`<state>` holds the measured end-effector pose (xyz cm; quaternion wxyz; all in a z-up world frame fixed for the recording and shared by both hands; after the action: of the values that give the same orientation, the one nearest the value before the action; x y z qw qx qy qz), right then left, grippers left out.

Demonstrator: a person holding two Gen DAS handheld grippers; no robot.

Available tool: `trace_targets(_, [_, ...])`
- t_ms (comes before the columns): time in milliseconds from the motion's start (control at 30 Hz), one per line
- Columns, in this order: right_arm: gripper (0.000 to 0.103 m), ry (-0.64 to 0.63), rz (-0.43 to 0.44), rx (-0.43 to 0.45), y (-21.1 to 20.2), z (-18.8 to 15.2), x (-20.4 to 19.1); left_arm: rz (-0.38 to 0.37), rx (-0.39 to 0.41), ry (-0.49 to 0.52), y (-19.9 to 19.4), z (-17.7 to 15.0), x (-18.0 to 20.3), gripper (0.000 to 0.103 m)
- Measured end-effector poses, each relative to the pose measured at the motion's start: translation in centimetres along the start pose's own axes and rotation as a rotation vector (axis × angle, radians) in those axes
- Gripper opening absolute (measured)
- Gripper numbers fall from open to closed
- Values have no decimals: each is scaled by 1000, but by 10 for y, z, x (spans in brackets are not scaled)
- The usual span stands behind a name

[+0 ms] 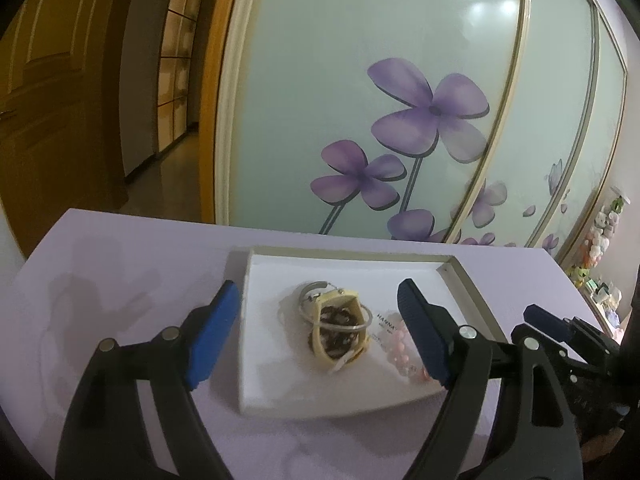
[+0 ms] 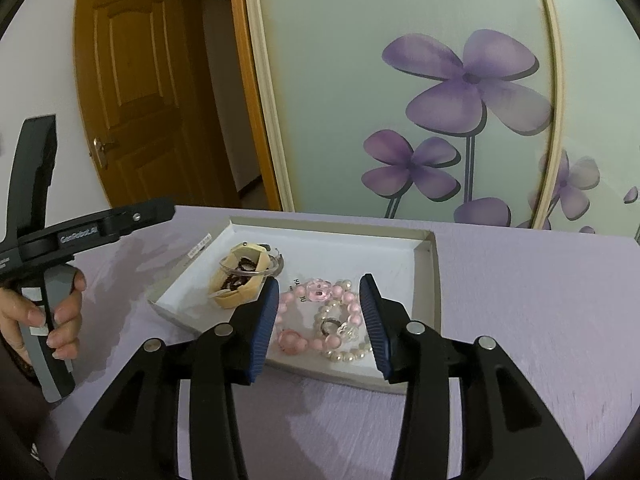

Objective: Organize jewelry

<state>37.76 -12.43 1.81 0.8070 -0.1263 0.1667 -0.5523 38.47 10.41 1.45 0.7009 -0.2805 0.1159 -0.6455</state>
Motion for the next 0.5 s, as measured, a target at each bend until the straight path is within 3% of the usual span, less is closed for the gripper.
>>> trace_targets(167, [67,10,10,39,-23,-2,-10,18,30,2,-32,-12,-4,90])
trace_targets(300, [94,20,7,71,-39,-4,-17,27,57,2,-56,-21,-2,97])
trace_targets(500, [102,51,-14,109,-57,-12,-26,60,88,19,-82,-36,2,101])
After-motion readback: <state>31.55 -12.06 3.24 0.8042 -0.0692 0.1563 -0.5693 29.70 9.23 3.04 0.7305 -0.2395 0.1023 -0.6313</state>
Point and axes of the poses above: each gripper's, at about its wrist camera, not at the fingertips, and y roughly the way its jaws point, x to its right, z to its top, the point moved 8 cm from there along y, roughly the way its jaws point, and after that the axes turned 1 degree about -z, right-handed, at the moved point
